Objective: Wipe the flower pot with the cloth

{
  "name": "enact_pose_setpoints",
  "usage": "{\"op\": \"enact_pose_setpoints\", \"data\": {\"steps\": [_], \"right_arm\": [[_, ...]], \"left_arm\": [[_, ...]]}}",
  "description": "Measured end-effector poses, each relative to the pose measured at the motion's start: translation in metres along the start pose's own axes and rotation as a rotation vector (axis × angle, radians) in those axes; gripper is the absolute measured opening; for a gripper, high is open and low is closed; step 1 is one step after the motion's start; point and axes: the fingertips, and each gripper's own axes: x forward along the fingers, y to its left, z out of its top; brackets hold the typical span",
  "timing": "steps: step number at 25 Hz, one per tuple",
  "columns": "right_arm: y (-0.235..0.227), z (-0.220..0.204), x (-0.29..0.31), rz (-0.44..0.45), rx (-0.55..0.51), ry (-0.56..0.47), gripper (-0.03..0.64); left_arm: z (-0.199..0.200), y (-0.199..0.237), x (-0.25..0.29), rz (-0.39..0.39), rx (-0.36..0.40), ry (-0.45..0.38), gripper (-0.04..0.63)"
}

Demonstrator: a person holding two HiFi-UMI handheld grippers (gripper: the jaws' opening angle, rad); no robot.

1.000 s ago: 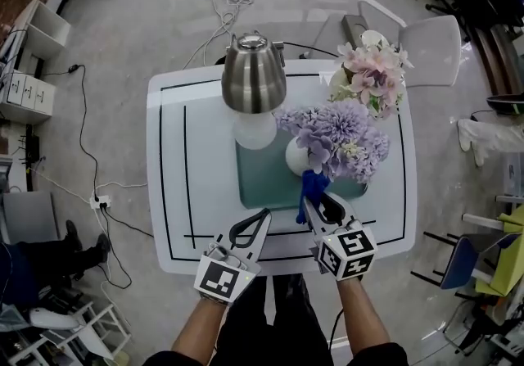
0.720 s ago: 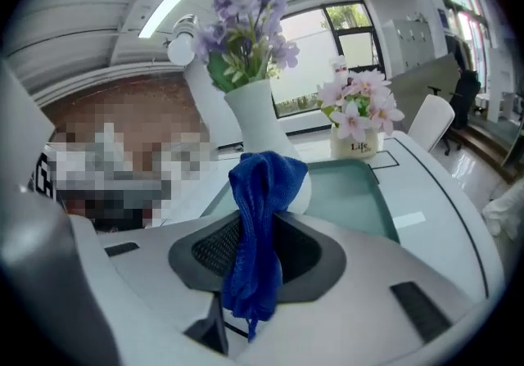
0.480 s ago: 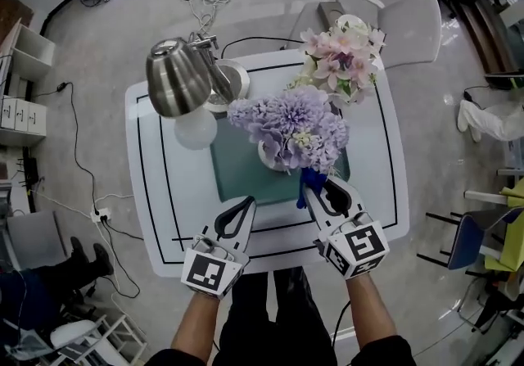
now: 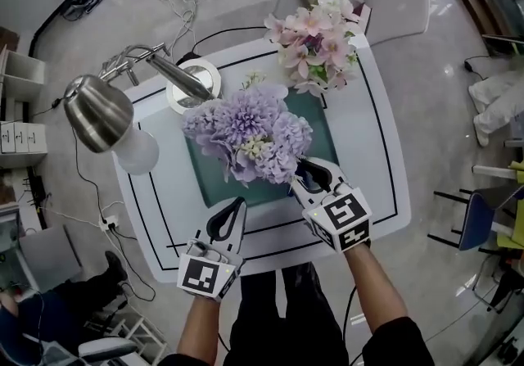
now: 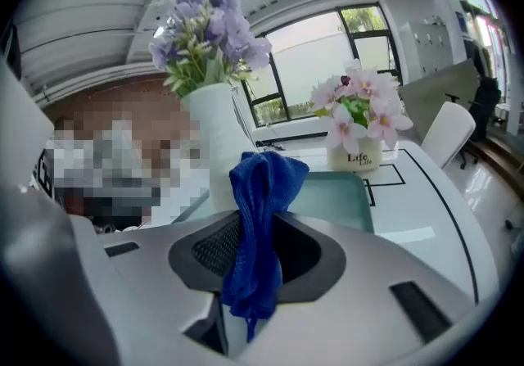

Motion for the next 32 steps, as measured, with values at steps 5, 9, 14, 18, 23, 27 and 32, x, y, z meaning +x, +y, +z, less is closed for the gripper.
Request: {"op": "enact_pose_setpoints", "data": {"steps": [5, 9, 14, 18, 23, 27, 32], "right_arm": [[-0.015, -0.001, -0.001, -0.003, 0.028, 0.008, 0.104], [-0.012, 0.047, -0.017, 0.068, 0.017, -0.137, 0.104], [0.002, 0.074, -0.009, 0.145, -0.142, -0.127, 0.104], [-0.003, 0.058, 0.009, 0.15, -0.218, -0.035, 0.104], [-0.023, 0.029, 0.025, 0.101, -0.186, 0.058, 0.104], [-0.023, 0.027, 0.016, 0.054, -0.148, 0.034, 0.104], [0.019, 0.038, -0.019, 0.065, -0.094, -0.031, 0.104]], "left_arm": [[0.002, 0.007, 0.004, 0.022, 0.001, 0.002, 0.008], [-0.001, 0.01, 0.007, 0.032, -0.009, 0.009, 0.008], [-0.003, 0.013, 0.008, 0.038, -0.014, 0.004, 0.008], [-0.006, 0.019, 0.003, 0.046, -0.019, 0.01, 0.008], [-0.011, 0.032, -0.007, 0.065, -0.02, 0.004, 0.008], [-0.01, 0.036, -0.015, 0.063, -0.014, -0.012, 0.008], [-0.012, 0.043, -0.031, 0.062, -0.027, -0.037, 0.008]]}}
